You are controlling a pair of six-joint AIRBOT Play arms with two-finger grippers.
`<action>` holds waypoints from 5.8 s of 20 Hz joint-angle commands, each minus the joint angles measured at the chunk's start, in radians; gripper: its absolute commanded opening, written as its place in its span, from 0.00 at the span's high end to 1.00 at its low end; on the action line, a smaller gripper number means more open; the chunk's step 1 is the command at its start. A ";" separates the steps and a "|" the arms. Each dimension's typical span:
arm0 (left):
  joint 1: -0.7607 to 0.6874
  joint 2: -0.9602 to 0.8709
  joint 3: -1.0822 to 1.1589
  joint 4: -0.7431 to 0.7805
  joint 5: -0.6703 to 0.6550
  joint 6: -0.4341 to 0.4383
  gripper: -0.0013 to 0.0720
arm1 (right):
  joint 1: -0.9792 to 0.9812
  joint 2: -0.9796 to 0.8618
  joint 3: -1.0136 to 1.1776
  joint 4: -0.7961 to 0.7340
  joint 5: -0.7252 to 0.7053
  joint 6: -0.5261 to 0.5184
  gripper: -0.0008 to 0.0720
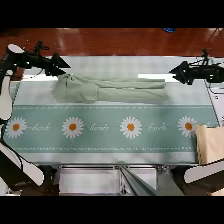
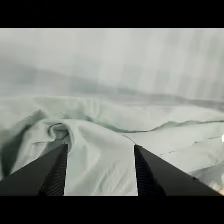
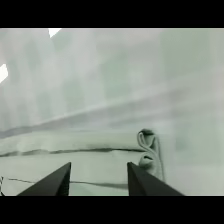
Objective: Fold the shirts.
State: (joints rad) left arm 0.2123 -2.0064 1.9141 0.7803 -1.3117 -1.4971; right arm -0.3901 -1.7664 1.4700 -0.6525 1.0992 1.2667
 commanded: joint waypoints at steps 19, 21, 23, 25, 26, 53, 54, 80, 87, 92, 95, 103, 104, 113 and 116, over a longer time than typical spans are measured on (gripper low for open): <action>-0.382 0.559 -0.450 0.207 0.175 0.135 0.71 | 0.166 -0.031 -0.052 -0.052 0.089 0.024 0.96; -0.410 0.524 -0.450 0.195 0.185 0.132 0.95 | 0.161 0.095 -0.055 -0.225 0.154 0.045 0.96; -0.461 0.486 -0.450 0.150 0.209 0.132 0.95 | 0.161 0.260 -0.109 -0.356 0.197 0.076 0.96; -0.542 0.438 -0.449 0.124 0.286 0.132 0.95 | 0.161 0.463 -0.220 -0.366 0.204 0.077 0.96; -0.594 0.409 -0.449 0.120 0.341 0.132 0.95 | 0.161 0.566 -0.275 -0.380 0.203 0.101 0.96; -0.140 0.664 -0.240 0.398 -0.012 0.006 0.95 | 0.597 0.494 -0.118 -0.077 -0.063 0.184 0.96; -0.109 0.756 -0.299 0.398 0.020 0.007 0.95 | 0.642 0.397 -0.057 -0.064 -0.089 0.192 0.96; -0.257 1.252 -1.180 0.202 0.380 -0.008 0.95 | 0.578 0.860 -0.871 -0.743 -0.325 0.859 0.42; -0.256 1.251 -1.180 0.203 0.381 -0.008 0.95 | 0.578 0.463 -0.860 0.160 -0.391 0.159 0.42; -0.256 1.246 -1.180 0.203 0.389 -0.008 0.95 | 0.579 0.299 -0.717 0.259 -0.353 0.038 0.63; -0.256 1.227 -1.180 0.203 0.389 -0.008 0.95 | 0.578 0.263 -0.584 0.261 -0.262 -0.071 0.96; -0.256 1.191 -1.180 0.202 0.421 -0.008 0.95 | 0.460 0.285 0.050 -0.116 0.047 0.135 0.96; -0.256 1.191 -1.180 0.202 0.428 -0.008 0.95 | 0.431 0.298 0.100 -0.136 0.070 0.154 0.96; -0.256 1.191 -1.180 0.157 0.438 -0.008 0.95 | -0.015 0.479 0.263 -0.252 0.322 0.278 0.96; -0.256 1.191 -1.180 0.157 0.448 -0.008 0.95 | -0.169 0.533 0.263 -0.281 0.402 0.319 0.96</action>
State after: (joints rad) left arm -0.0433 -0.8150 0.7341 0.9474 -0.8738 -1.5059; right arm -0.4198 -1.2839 1.7218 -0.8928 1.4052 1.5394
